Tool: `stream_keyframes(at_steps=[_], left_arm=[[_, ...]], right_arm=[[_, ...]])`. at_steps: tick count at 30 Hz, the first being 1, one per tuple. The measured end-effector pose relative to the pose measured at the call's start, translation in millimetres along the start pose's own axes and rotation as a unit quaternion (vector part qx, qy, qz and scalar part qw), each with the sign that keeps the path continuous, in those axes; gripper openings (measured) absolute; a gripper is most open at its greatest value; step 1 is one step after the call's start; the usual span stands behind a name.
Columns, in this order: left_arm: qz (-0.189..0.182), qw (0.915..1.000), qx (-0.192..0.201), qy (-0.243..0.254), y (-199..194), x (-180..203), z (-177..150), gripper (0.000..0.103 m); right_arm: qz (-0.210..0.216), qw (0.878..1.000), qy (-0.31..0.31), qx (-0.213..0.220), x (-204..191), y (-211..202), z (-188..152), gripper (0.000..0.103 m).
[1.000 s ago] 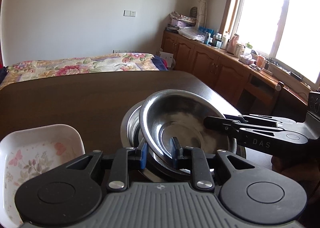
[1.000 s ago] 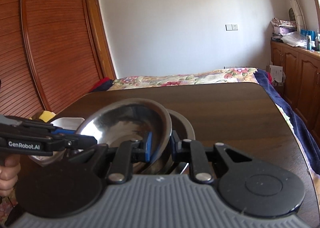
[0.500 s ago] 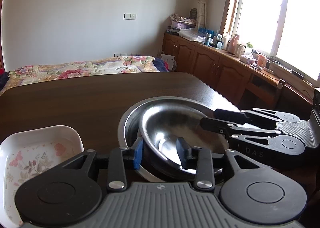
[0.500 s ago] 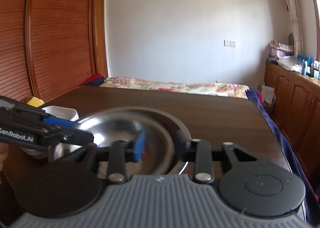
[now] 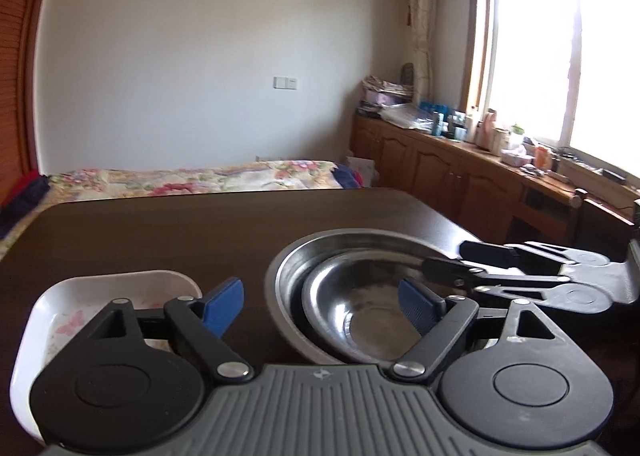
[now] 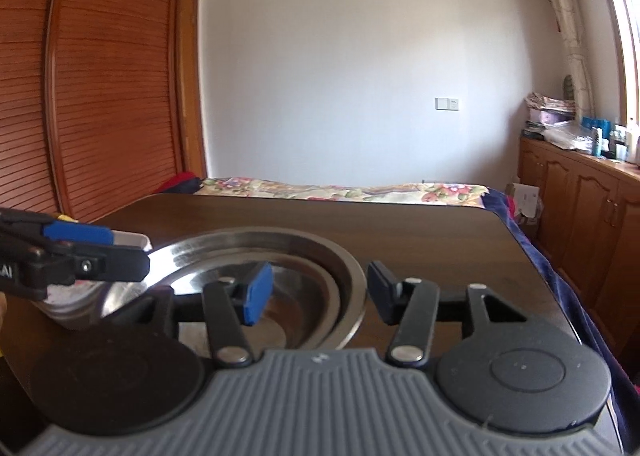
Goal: Organize plates and bowls
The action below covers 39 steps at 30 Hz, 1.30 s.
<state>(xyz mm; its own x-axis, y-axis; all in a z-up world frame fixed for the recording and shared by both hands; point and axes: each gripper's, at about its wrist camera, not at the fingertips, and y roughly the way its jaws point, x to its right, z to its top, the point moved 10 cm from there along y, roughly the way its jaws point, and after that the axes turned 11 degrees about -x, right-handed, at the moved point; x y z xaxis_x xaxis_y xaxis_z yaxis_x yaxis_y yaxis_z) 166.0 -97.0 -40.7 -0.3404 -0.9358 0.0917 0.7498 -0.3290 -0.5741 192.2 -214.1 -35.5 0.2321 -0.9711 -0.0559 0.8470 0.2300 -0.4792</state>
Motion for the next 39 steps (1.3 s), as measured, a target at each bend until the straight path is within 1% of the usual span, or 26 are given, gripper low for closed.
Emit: stream_keyframes(at_steps=[1, 2, 6, 9, 12, 13, 15, 19, 21, 23, 26, 27, 29, 31, 38, 39], left_arm=[[0.005, 1.0000, 0.003, -0.001, 1.6, -1.6, -2.3, 0.088], [0.008, 1.0000, 0.004, -0.001, 3.5, -3.0, -3.2, 0.088], [0.012, 0.9999, 0.003, -0.005, 11.1, -5.5, -9.5, 0.088], [0.009, 1.0000, 0.002, -0.004, 14.8, -4.3, -10.5, 0.088], [0.006, 1.0000, 0.003, -0.002, 15.7, -2.3, -12.1, 0.087], [0.006, 1.0000, 0.001, -0.001, 16.0, -0.2, -14.5, 0.085], [0.005, 1.0000, -0.003, -0.002, 18.1, 0.7, -15.1, 0.077], [0.006, 0.9999, -0.013, -0.002, 21.6, 1.5, -18.1, 0.069], [0.005, 0.9999, -0.016, -0.001, 23.2, 2.6, -19.4, 0.063], [0.006, 0.9998, -0.017, -0.002, 23.3, 3.4, -19.9, 0.059], [0.006, 0.9999, -0.015, -0.005, 23.0, 2.9, -20.7, 0.052], [0.005, 0.9999, -0.014, -0.005, 23.5, 3.7, -21.0, 0.049], [0.005, 0.9999, -0.015, -0.006, 24.0, 4.3, -21.9, 0.048], [0.005, 0.9998, -0.015, -0.007, 24.0, 4.2, -22.4, 0.047], [0.004, 0.9997, -0.022, -0.011, 24.9, 3.6, -20.8, 0.045], [0.005, 0.9997, -0.021, -0.012, 24.8, 3.1, -20.6, 0.045]], right_arm=[[0.001, 1.000, 0.004, 0.000, -0.2, 0.1, -1.8, 0.064], [0.002, 1.000, 0.010, 0.003, -0.1, -1.1, -3.4, 0.065], [0.000, 1.000, 0.011, 0.004, -1.0, 0.7, -3.3, 0.068], [0.002, 1.000, 0.010, 0.003, -1.8, 3.2, -1.4, 0.080], [0.000, 1.000, 0.012, -0.002, -0.3, 6.6, -1.9, 0.080], [0.002, 1.000, 0.013, -0.004, -0.8, 7.1, -3.3, 0.080], [0.005, 1.000, 0.017, -0.013, -0.5, 9.5, -4.5, 0.080], [0.005, 1.000, 0.019, -0.021, -1.7, 10.6, -6.5, 0.080], [0.009, 0.999, 0.021, -0.024, -2.2, 11.3, -7.1, 0.079], [0.016, 0.999, 0.026, -0.028, -1.8, 12.7, -7.9, 0.077], [0.019, 0.999, 0.034, -0.033, -0.1, 14.1, -9.1, 0.068], [0.021, 0.999, 0.035, -0.035, -0.6, 15.1, -10.0, 0.063], [0.022, 0.998, 0.036, -0.036, -1.3, 15.7, -11.2, 0.059], [0.022, 0.998, 0.034, -0.038, -2.5, 16.3, -11.9, 0.053], [0.012, 0.999, 0.030, -0.037, -3.8, 15.5, -12.3, 0.047], [0.011, 0.999, 0.032, -0.036, -3.1, 15.2, -12.5, 0.045]])
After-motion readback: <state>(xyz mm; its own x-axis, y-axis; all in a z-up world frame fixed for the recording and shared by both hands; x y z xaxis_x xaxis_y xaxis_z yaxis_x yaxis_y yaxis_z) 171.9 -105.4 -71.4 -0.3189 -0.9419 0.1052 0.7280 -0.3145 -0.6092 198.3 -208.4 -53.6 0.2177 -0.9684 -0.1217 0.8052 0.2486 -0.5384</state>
